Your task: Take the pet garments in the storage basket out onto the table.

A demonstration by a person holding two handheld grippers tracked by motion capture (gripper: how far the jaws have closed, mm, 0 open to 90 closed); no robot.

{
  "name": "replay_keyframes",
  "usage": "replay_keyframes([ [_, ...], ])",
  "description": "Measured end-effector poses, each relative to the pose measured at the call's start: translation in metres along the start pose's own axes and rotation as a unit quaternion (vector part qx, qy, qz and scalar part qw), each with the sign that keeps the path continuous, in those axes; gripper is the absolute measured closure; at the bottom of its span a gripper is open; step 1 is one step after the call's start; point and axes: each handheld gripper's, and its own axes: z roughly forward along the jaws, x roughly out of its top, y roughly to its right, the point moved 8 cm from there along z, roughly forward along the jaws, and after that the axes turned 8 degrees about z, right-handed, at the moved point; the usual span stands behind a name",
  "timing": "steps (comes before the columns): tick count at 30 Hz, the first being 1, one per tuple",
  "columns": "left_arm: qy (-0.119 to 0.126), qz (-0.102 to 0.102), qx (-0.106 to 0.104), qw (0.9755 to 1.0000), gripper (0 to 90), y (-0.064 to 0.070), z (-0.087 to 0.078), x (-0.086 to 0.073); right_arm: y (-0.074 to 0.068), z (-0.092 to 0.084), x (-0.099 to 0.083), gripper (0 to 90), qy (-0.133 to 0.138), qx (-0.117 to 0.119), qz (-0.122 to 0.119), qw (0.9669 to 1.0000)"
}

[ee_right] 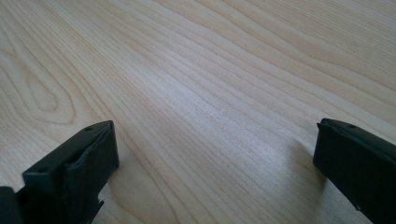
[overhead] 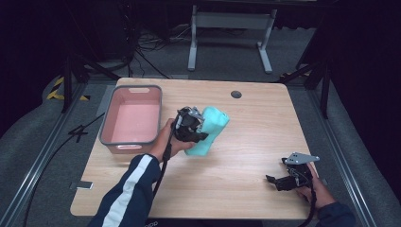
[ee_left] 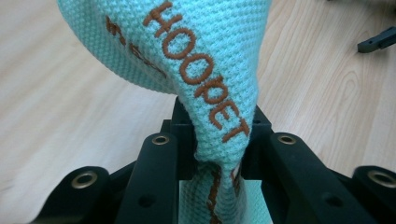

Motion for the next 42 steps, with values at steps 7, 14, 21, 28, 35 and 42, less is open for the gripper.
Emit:
replay_keyframes([
  [7,0.002,-0.042,-0.017,0.9990,72.1,0.009,0.045,-0.009,0.000,0.000,0.000,0.4,0.000,0.000,0.000,1.0000],
  [14,-0.008,-0.068,-0.023,0.9974,59.5,0.015,0.068,-0.021,0.000,0.000,0.000,0.4,0.000,0.000,0.000,1.0000],
  [21,-0.011,-0.077,-0.020,0.9967,32.2,0.016,0.073,-0.028,0.000,0.000,0.000,0.4,0.000,0.000,0.000,1.0000],
  [28,0.010,-0.046,-0.008,0.9988,23.3,0.017,0.062,-0.021,0.000,0.000,0.000,0.4,0.000,0.000,0.000,1.0000],
  [35,0.014,-0.020,-0.014,0.9996,23.3,0.018,0.048,-0.023,0.000,0.000,0.000,0.4,0.000,0.000,0.000,1.0000],
  [42,-0.009,0.013,-0.007,0.9999,21.8,0.021,0.035,-0.029,0.000,0.000,0.000,0.4,0.000,0.000,0.000,1.0000],
])
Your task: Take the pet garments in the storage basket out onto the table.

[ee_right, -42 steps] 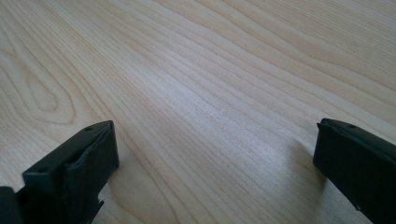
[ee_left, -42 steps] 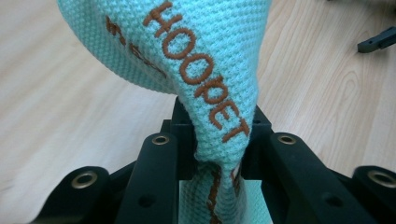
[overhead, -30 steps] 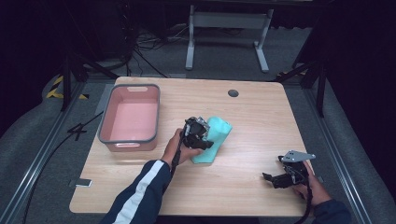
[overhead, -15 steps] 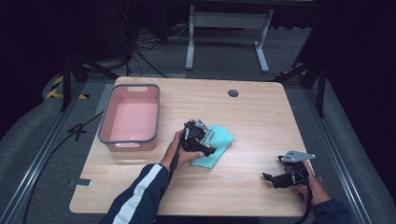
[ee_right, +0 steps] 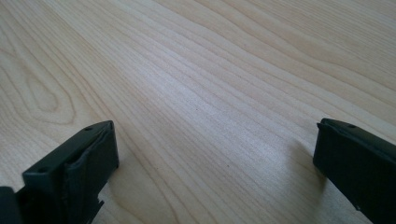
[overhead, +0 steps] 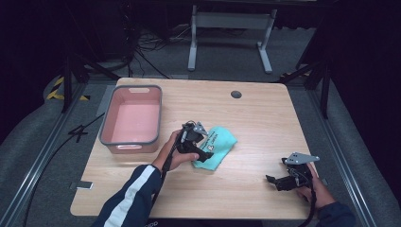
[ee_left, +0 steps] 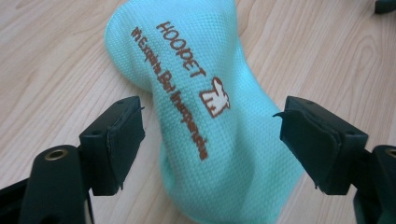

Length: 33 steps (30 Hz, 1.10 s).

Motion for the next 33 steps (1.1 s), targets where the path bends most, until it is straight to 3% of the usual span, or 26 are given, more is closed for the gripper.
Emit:
replay_keyframes([
  [11,-0.012,0.039,0.015,0.9991,21.2,0.012,-0.033,-0.017,0.000,0.000,0.000,0.5,0.000,0.000,0.000,1.0000],
  [18,-0.032,0.055,0.040,0.9972,23.8,0.010,-0.049,-0.046,0.000,0.000,0.000,0.5,0.001,-0.001,0.000,1.0000],
  [33,-0.067,0.064,0.059,0.9939,21.3,0.008,-0.079,-0.106,0.000,0.000,0.000,0.5,0.001,-0.002,0.001,1.0000],
])
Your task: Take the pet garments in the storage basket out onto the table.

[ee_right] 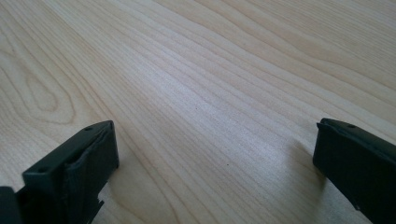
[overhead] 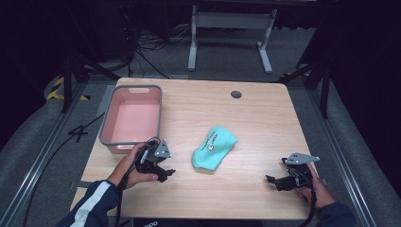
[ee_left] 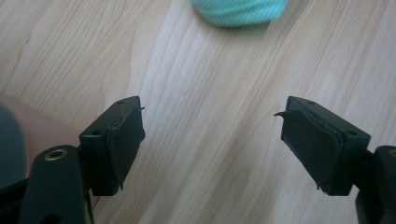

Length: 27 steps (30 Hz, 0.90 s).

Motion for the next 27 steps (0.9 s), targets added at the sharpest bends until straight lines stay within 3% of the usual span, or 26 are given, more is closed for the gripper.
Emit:
replay_keyframes([
  [17,-0.031,-0.009,0.030,0.9990,20.1,-0.007,-0.024,-0.070,0.000,0.000,0.000,0.5,0.000,-0.001,0.001,1.0000],
  [23,-0.034,-0.045,0.038,0.9977,17.8,-0.014,-0.027,-0.093,0.000,0.000,0.000,0.5,0.000,-0.001,0.002,1.0000],
  [27,-0.028,-0.056,0.041,0.9972,17.7,-0.018,-0.030,-0.107,0.000,0.000,0.000,0.5,0.000,-0.001,0.003,1.0000],
])
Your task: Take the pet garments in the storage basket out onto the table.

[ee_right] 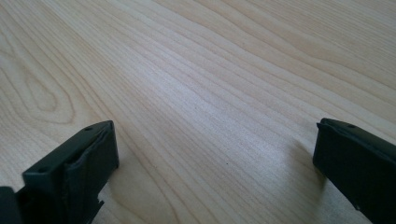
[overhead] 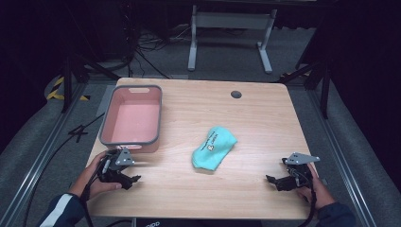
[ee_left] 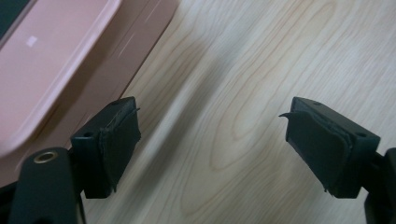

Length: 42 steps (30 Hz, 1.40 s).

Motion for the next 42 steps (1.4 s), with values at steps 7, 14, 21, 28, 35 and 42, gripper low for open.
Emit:
replay_keyframes([
  [7,0.024,-0.051,-0.011,0.9984,18.2,-0.009,0.000,-0.032,0.000,0.000,0.000,0.5,0.000,0.000,0.000,1.0000],
  [14,0.091,-0.095,-0.017,0.9912,14.7,-0.010,0.003,-0.046,0.000,0.000,0.000,0.5,0.000,0.001,-0.001,1.0000],
  [21,0.107,-0.100,-0.009,0.9892,14.2,-0.009,0.002,-0.049,0.000,0.000,0.000,0.4,-0.001,0.003,-0.002,1.0000],
  [28,0.108,-0.102,-0.008,0.9889,14.1,-0.009,0.002,-0.049,0.000,0.000,0.000,0.3,0.000,0.004,-0.001,1.0000],
  [35,0.109,-0.103,-0.005,0.9887,14.0,-0.009,0.002,-0.049,0.001,0.000,0.000,0.2,-0.001,0.004,-0.004,1.0000],
  [42,0.105,-0.105,-0.005,0.9889,13.8,-0.008,0.002,-0.049,0.001,0.000,0.000,0.2,-0.001,0.004,-0.004,1.0000],
])
